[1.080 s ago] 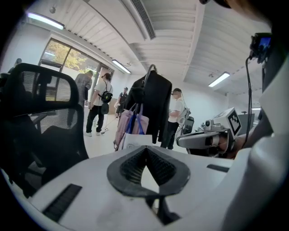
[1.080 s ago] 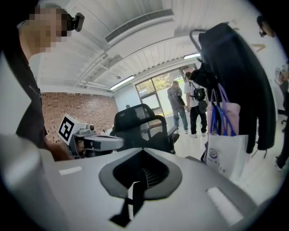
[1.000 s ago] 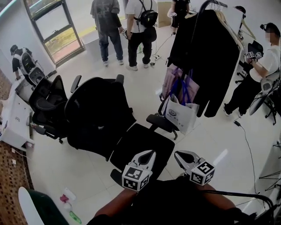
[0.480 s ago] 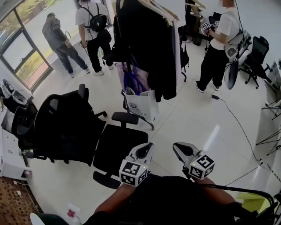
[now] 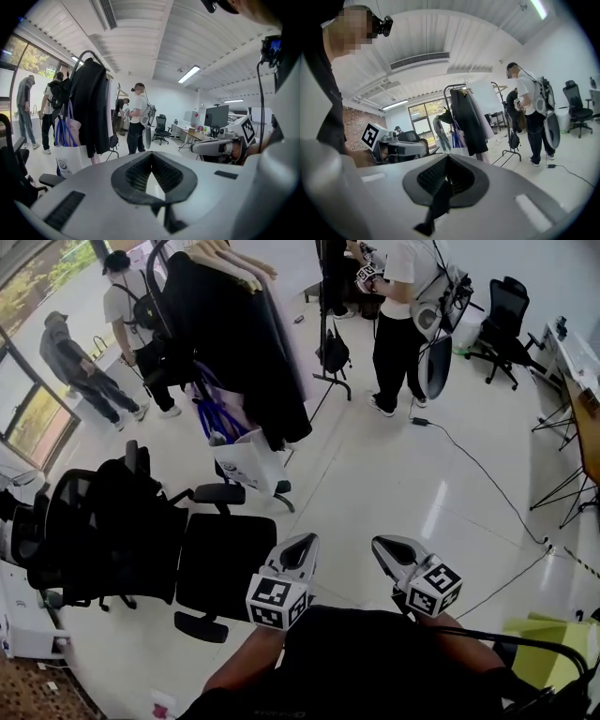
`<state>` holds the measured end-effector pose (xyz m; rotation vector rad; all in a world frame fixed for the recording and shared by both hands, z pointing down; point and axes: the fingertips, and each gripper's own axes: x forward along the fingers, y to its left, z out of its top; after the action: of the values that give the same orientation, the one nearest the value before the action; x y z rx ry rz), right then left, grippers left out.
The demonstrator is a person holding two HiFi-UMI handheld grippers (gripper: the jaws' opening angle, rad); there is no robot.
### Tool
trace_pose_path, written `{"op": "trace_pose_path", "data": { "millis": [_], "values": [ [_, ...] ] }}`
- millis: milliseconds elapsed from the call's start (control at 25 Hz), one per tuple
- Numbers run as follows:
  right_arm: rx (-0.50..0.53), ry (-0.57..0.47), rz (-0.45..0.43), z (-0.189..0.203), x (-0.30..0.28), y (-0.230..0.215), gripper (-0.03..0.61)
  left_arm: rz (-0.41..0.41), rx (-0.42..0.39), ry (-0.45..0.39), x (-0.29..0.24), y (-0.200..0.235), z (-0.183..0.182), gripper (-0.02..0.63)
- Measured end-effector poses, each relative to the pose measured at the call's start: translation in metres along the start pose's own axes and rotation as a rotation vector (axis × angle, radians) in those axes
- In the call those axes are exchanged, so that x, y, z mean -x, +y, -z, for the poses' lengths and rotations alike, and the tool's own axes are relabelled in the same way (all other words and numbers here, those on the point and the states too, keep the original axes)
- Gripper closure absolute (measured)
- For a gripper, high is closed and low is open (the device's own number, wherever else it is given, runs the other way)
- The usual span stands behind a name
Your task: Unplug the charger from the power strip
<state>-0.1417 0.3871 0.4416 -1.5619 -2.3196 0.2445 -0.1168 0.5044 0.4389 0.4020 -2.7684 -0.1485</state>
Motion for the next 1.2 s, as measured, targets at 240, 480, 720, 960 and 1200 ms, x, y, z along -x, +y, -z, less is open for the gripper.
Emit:
{"op": "trace_pose_path", "data": {
  "millis": [240, 480, 720, 960, 1200],
  "values": [
    [0.0, -0.046, 0.076, 0.002, 0.046, -0.037, 0.577, 0.078, -0.039, 0.004, -0.041, -0.046, 0.001, 0.607],
    [-0.034, -0.125, 0.188, 0.0, 0.094, -0.068, 0.577, 0.206, -0.112, 0.062, -0.079, -0.097, 0.003, 0.607],
    [-0.054, -0.182, 0.326, 0.0, 0.16, -0.096, 0.577, 0.331, -0.176, 0.081, -0.12, -0.154, -0.005, 0.607],
    [-0.074, -0.235, 0.483, 0.007, 0.233, -0.131, 0.577, 0.508, -0.23, 0.104, -0.161, -0.237, 0.0, 0.607],
    [-0.119, -0.298, 0.626, 0.019, 0.297, -0.14, 0.577, 0.682, -0.299, 0.118, -0.177, -0.317, 0.001, 0.607]
  ]
}}
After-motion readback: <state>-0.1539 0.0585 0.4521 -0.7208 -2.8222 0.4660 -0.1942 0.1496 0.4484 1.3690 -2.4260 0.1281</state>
